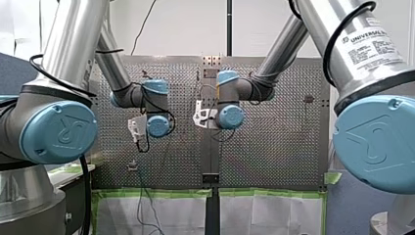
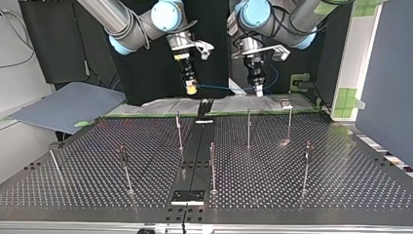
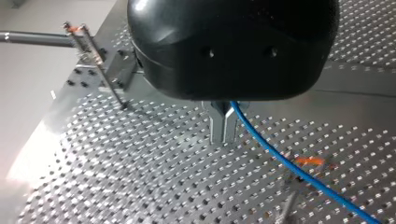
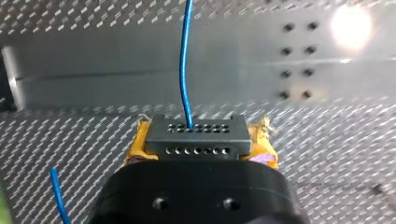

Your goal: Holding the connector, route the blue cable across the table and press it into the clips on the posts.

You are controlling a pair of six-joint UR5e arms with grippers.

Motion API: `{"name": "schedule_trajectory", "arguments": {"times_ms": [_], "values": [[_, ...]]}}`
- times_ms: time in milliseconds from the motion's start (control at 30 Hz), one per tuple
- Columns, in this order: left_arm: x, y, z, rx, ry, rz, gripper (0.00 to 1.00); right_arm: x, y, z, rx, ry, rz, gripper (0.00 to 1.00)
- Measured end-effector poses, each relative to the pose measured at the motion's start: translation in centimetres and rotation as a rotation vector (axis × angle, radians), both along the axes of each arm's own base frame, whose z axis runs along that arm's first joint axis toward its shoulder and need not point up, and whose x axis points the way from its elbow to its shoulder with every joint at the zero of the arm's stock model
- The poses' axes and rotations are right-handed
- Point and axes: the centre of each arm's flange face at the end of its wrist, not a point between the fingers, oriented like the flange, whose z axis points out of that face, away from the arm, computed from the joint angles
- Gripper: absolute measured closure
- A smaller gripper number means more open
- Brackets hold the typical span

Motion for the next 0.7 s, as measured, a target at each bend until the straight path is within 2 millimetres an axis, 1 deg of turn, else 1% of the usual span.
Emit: {"name": "schedule_trajectory", "arguments": {"times_ms": [300,533,633,700], "values": [[0.1,2.0,2.7,-0.057,-0.012,0.038,1.0,1.4,-0.4,6.4,-0.052,-0.042,0.069,1.0],[0.0,4.1,4.7,-0.073,-0.016,0.11,1.0,2.0,-0.3,12.0,-0.093,-0.085,0.115,1.0],[0.1,5.2,5.7,-0.071,-0.017,0.133,1.0,2.2,-0.1,14.2,-0.11,-0.101,0.129,1.0],[0.2,5.8,6.2,-0.071,-0.019,0.138,1.0,2.4,0.0,15.0,-0.113,-0.104,0.134,1.0]]}}
